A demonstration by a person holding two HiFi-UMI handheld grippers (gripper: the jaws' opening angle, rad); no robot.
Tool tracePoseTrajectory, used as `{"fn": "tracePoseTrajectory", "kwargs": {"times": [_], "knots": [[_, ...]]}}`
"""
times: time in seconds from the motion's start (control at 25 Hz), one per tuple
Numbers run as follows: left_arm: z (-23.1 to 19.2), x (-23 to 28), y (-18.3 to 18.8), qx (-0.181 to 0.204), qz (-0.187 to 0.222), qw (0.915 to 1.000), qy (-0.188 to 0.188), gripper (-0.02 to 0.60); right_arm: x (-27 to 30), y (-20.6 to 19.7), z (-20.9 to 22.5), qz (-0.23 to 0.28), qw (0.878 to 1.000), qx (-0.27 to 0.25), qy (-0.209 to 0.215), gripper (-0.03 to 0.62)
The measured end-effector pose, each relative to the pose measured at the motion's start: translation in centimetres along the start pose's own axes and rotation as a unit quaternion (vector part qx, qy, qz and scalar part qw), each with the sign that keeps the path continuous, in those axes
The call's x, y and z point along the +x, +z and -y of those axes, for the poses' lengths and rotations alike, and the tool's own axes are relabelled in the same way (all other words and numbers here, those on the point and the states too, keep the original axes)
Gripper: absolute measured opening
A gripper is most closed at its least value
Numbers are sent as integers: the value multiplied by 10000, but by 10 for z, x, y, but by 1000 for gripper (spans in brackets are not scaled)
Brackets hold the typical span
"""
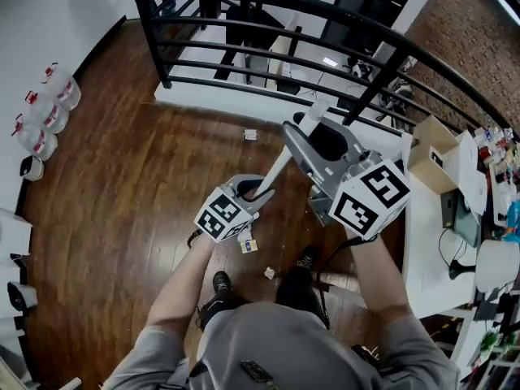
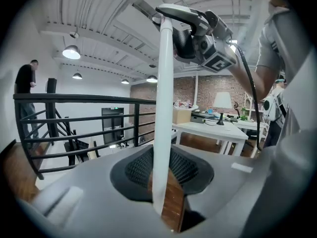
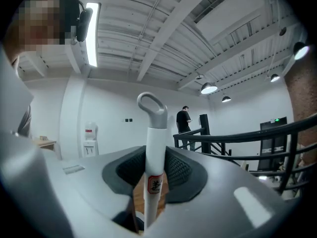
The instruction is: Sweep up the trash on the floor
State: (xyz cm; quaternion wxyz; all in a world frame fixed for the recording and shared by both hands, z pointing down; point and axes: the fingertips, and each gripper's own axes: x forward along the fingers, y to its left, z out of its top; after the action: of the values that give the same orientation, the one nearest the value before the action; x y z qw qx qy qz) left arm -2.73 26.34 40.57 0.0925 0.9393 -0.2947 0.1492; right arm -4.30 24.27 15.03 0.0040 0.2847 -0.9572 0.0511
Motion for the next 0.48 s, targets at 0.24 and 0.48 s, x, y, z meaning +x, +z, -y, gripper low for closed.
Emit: {"fn": "tracePoseTrajectory", "kwargs": {"times": [0.24, 0.48], "knots": [[63, -23, -35, -99, -283, 9992, -278, 94, -46, -27, -42, -145, 9991, 244, -308, 97], [153, 13, -56, -49, -426, 9985, -354, 97, -146, -55, -50, -129, 9986, 310, -409, 95]]}}
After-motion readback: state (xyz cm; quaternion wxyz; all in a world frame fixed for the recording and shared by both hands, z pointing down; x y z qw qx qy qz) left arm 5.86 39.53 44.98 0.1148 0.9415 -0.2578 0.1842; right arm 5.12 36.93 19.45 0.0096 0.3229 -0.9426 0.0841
